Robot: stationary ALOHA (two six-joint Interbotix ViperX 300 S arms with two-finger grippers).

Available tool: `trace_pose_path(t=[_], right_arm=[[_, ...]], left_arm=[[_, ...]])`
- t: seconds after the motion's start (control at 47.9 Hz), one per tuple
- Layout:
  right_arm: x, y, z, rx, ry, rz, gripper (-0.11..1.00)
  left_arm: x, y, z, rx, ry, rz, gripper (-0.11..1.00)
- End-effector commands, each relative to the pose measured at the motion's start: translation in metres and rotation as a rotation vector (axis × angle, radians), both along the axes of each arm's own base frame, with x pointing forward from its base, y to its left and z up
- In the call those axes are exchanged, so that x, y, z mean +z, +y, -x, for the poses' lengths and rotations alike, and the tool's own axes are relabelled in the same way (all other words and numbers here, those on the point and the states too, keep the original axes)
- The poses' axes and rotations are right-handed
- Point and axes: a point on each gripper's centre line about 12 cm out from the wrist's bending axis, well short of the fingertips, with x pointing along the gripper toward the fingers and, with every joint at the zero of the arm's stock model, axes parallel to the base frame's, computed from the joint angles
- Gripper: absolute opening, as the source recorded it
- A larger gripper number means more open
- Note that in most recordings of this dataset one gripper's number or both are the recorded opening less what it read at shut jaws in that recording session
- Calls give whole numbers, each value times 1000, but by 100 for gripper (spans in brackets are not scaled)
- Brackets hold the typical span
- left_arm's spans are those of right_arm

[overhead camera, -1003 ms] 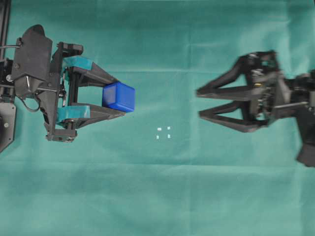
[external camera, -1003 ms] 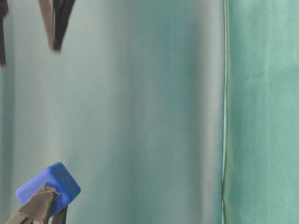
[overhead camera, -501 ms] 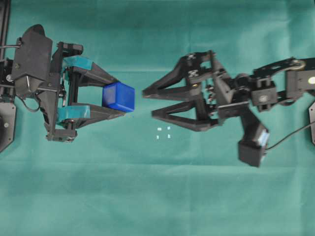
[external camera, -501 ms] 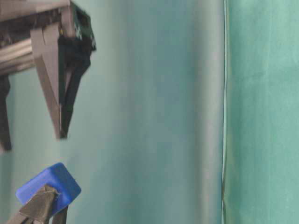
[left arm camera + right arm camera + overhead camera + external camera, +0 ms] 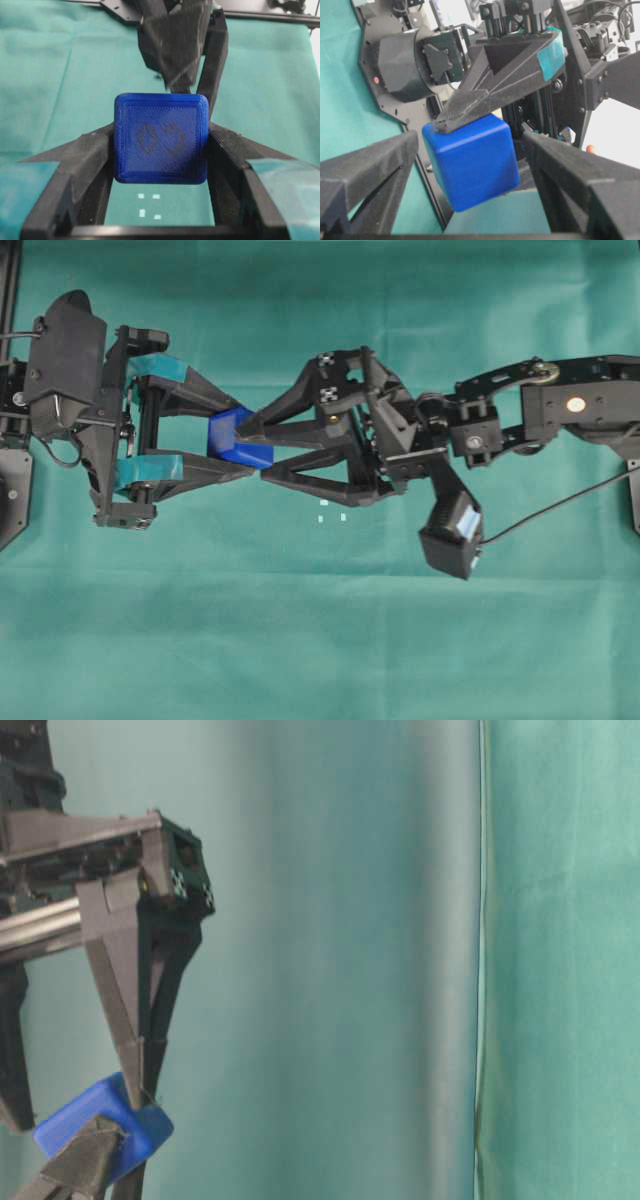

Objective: Handover the blue block to the right arm after grasping it with the left arm, then place it in the designated position.
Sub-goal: 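Close the right gripper on the cube's exposed side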

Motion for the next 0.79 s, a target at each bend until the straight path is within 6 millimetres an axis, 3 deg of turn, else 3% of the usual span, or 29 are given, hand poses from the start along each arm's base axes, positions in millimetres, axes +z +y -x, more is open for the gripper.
trace_pose_path(t=[0.0, 0.648, 0.773], right_arm=[[16, -2, -4, -8, -35, 1, 93], [16, -2, -15, -15, -33, 5, 92], [17, -3, -14, -27, -27, -19, 85]], left_arm=[[6, 0, 0, 1, -20, 3, 47], [6, 0, 0, 2, -17, 3, 47], [7, 0, 0, 1, -20, 3, 47]])
